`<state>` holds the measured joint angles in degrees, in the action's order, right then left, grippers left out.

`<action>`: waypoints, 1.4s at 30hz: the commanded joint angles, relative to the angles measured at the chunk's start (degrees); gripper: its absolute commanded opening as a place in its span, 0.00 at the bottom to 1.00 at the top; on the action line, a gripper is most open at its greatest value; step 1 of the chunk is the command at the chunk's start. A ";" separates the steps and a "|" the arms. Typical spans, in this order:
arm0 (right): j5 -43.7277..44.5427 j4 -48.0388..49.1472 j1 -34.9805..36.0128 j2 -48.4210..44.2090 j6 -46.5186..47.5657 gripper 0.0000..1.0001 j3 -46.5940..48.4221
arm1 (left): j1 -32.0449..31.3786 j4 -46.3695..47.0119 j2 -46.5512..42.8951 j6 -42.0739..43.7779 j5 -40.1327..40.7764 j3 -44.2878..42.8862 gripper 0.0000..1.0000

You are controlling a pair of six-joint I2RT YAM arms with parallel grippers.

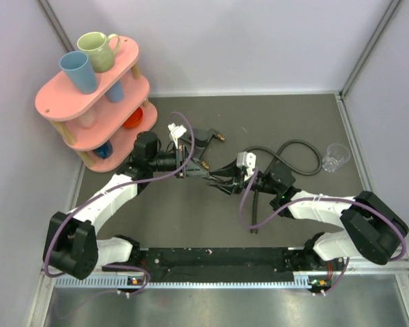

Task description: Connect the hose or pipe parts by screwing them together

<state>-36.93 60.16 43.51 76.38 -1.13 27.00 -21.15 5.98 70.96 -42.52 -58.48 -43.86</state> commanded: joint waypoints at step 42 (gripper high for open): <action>16.62 -28.26 0.53 -33.48 7.19 0.00 -8.11 | 2.60 -22.75 33.00 16.85 38.87 -42.43 0.68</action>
<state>-20.82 32.82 43.51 45.06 5.19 19.66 -17.80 -16.25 103.42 -31.51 -22.41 -76.53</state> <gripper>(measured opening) 0.074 0.667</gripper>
